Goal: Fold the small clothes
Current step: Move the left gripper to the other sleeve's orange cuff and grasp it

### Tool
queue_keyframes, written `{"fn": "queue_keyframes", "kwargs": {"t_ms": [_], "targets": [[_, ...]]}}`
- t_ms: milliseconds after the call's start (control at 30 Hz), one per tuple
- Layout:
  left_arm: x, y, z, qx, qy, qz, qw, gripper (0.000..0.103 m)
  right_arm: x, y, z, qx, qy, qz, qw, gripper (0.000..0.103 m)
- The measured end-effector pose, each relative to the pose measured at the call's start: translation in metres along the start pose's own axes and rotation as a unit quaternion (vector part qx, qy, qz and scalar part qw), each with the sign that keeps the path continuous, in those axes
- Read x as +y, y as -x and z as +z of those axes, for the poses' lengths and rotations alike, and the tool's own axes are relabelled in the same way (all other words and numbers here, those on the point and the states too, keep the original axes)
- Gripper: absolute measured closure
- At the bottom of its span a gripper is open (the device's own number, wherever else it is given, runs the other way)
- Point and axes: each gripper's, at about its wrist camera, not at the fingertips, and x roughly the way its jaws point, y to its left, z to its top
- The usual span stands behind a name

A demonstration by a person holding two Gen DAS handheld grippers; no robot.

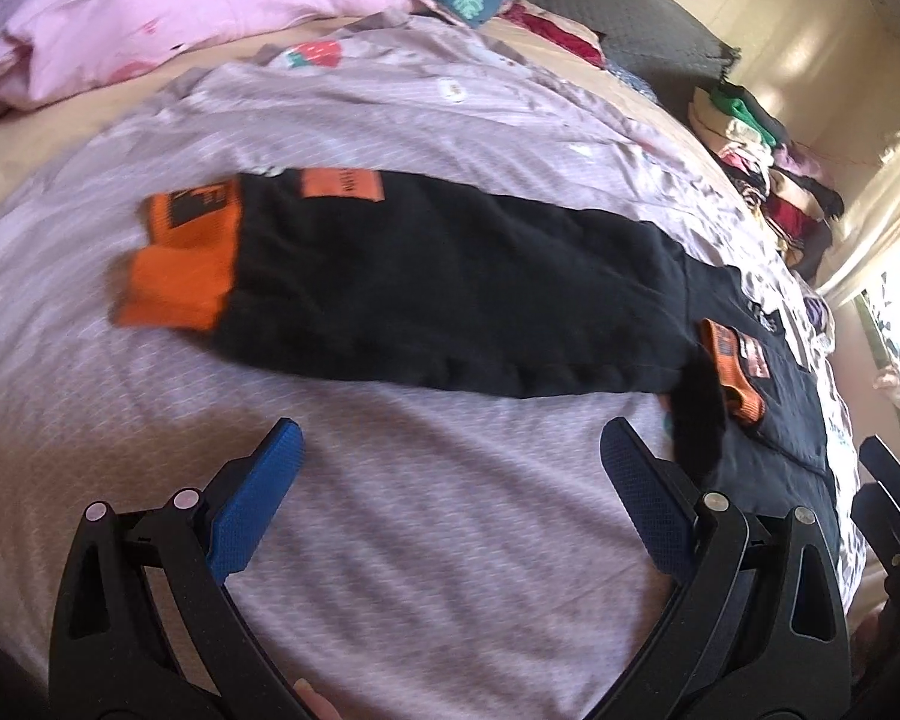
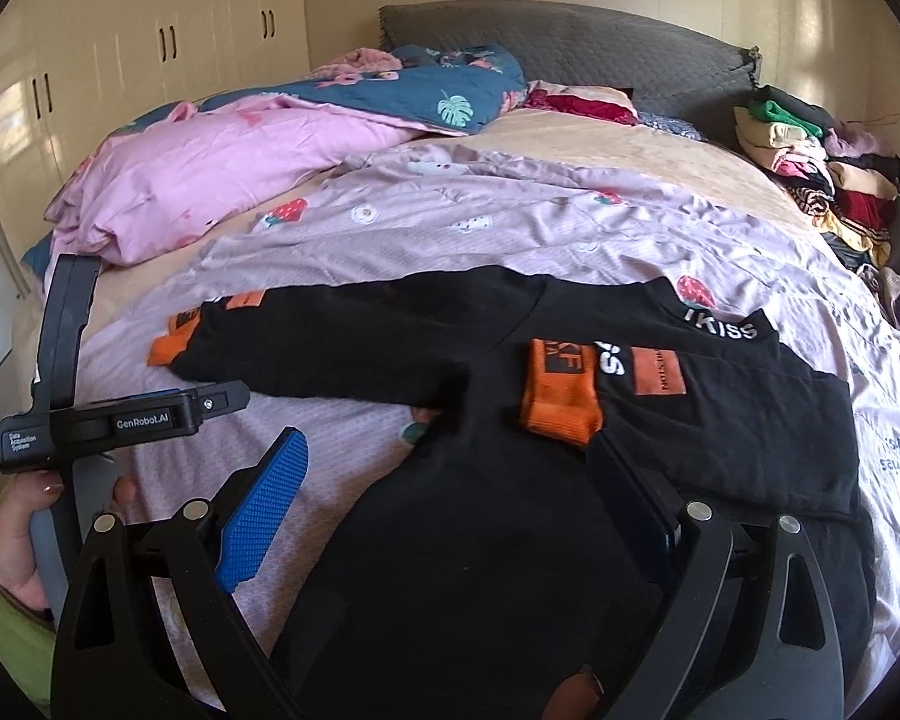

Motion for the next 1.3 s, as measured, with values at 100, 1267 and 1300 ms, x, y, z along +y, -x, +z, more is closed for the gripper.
{"fn": "queue_keyframes", "kwargs": {"t_ms": [100, 1267, 1300], "targets": [[0.009, 0.001, 0.000, -0.003, 0.006, 0.008, 0.9999, 0.010, 0.002, -0.002, -0.002, 0.003, -0.001, 0.000, 1.000, 0.010], [0.026, 0.034, 0.068, -0.118, 0.039, 0.001, 0.9923, 0.100, -0.058, 0.019, -0.020, -0.016, -0.091, -0.028, 0.995, 0.010], [0.017, 0.038, 0.070, -0.122, 0.031, -0.005, 0.9920, 0.100, -0.060, 0.021, -0.020, -0.018, -0.094, -0.029, 0.995, 0.010]]}}
